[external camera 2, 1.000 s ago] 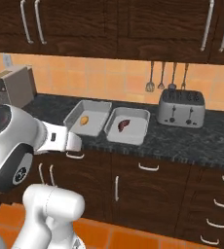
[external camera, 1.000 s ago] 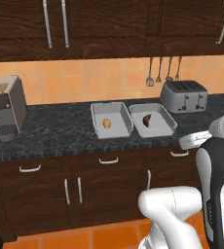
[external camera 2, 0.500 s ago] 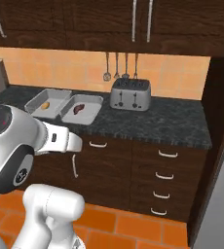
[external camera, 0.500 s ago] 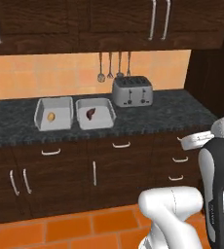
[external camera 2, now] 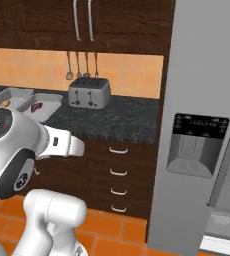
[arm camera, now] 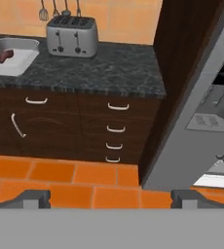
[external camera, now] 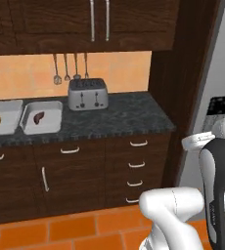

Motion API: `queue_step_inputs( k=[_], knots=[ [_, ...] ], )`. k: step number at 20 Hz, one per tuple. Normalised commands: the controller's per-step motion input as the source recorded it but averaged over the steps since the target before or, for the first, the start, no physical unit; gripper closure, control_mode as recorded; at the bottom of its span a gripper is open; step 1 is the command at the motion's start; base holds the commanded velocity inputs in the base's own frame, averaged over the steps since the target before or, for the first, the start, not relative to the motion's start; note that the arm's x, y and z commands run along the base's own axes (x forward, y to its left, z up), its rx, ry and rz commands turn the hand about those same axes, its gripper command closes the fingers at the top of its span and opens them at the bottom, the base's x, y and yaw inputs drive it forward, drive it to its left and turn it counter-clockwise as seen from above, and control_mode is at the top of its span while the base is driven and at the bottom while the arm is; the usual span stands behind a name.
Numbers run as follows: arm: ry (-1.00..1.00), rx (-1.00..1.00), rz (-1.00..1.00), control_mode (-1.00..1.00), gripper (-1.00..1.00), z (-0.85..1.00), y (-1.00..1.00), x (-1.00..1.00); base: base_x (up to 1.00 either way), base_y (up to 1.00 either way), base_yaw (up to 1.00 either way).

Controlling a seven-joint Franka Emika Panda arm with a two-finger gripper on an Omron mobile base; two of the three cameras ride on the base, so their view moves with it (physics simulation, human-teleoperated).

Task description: Place one potato and one steak in each tupperware on the nearby counter, to pack two identical lunches.

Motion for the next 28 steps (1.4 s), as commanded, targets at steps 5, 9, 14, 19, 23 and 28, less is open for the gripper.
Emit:
queue_step_inputs(
  k=[5, 9, 14, 19, 23, 28],
  knots=[
    [0.00, 0.00, 0.00, 1.00, -1.00, 0.00, 0.00, 0.00, -0.01, -1.00, 0.00],
    [0.00, 0.00, 0.00, 1.00, -1.00, 0.00, 0.00, 0.00, 0.00, -1.00, 0.00],
    [0.00, 0.00, 0.00, 1.00, -1.00, 0.00, 0.00, 0.00, 0.00, -1.00, -0.04],
    [0.00, 0.00, 0.00, 1.00, -1.00, 0.00, 0.00, 0.00, 0.22, -0.98, -0.06],
    [0.00, 0.00, 0.00, 1.00, -1.00, 0.00, 0.00, 0.00, 0.88, -0.61, -0.05],
    [0.00, 0.00, 0.00, 1.00, -1.00, 0.00, 0.00, 0.00, 0.99, -0.31, -0.02]
  ],
)
